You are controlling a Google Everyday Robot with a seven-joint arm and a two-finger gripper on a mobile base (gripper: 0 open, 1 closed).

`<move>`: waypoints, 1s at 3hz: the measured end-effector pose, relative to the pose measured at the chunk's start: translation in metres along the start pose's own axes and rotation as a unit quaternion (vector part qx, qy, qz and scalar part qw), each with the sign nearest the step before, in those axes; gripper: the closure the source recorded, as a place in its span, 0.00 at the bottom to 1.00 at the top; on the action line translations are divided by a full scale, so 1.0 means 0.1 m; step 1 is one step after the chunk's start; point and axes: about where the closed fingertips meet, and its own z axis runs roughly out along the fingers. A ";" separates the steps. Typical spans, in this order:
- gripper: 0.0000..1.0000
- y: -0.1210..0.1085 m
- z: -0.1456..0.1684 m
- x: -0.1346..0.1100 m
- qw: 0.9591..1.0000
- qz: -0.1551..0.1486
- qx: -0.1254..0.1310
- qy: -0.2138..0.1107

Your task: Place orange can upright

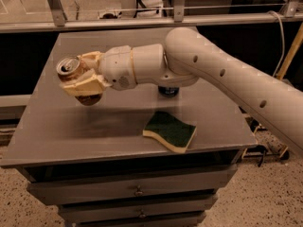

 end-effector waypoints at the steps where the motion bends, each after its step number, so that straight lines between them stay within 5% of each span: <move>1: 1.00 0.10 -0.04 0.02 1.000 0.010 0.007 -0.022; 2: 1.00 0.22 -0.09 0.05 0.999 0.013 0.016 -0.035; 3: 0.82 0.30 -0.20 0.11 0.999 0.006 0.025 -0.036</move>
Offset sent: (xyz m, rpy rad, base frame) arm -0.0313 -0.0230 -0.0137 0.1063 0.0260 -0.0549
